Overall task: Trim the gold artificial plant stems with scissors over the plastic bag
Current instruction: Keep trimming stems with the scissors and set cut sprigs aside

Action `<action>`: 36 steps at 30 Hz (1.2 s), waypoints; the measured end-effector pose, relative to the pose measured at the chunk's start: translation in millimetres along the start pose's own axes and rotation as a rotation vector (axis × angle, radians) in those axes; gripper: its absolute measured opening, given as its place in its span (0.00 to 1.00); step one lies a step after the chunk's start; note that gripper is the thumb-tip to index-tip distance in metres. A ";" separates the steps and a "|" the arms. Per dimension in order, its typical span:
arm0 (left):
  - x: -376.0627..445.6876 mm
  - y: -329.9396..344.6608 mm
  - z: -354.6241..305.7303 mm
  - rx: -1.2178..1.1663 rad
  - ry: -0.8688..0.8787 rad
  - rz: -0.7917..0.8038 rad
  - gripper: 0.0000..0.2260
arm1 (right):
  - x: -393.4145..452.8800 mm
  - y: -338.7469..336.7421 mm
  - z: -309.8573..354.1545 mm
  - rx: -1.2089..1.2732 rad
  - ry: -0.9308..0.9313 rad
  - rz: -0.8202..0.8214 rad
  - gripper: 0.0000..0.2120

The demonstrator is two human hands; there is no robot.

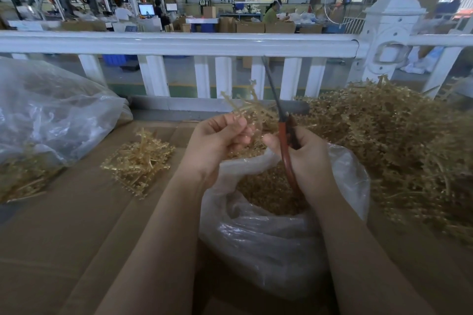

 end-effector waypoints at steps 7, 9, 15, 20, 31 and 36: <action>3.3 -17.5 -7.1 -0.022 0.091 -0.160 0.02 | -3.5 12.3 -3.0 -0.329 -0.049 0.027 0.25; 3.3 -17.1 -8.2 -0.040 0.100 -0.159 0.03 | -3.9 13.4 -4.2 -0.401 -0.061 0.018 0.27; 1.4 -14.4 -16.4 -0.057 0.146 -0.167 0.07 | -3.6 13.6 -4.0 -0.523 -0.092 0.005 0.29; 0.4 -14.5 -18.3 -0.075 0.150 -0.193 0.05 | -7.3 11.3 4.3 -0.600 -0.151 -0.063 0.28; 0.1 -18.2 -21.5 -0.069 0.175 -0.213 0.05 | -12.1 6.7 11.4 -0.623 -0.198 -0.138 0.28; -0.4 -20.0 -20.1 -0.068 0.170 -0.236 0.07 | -10.9 6.9 9.5 -0.616 -0.186 -0.142 0.29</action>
Point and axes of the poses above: each hand's wrist, its own x-axis towards the middle knuckle, its own y-axis out of the palm, z = x × y, the point moved 10 cm from there along x, towards the middle knuckle, and after that the axes turned 11 degrees about y, right-handed, at the moved point
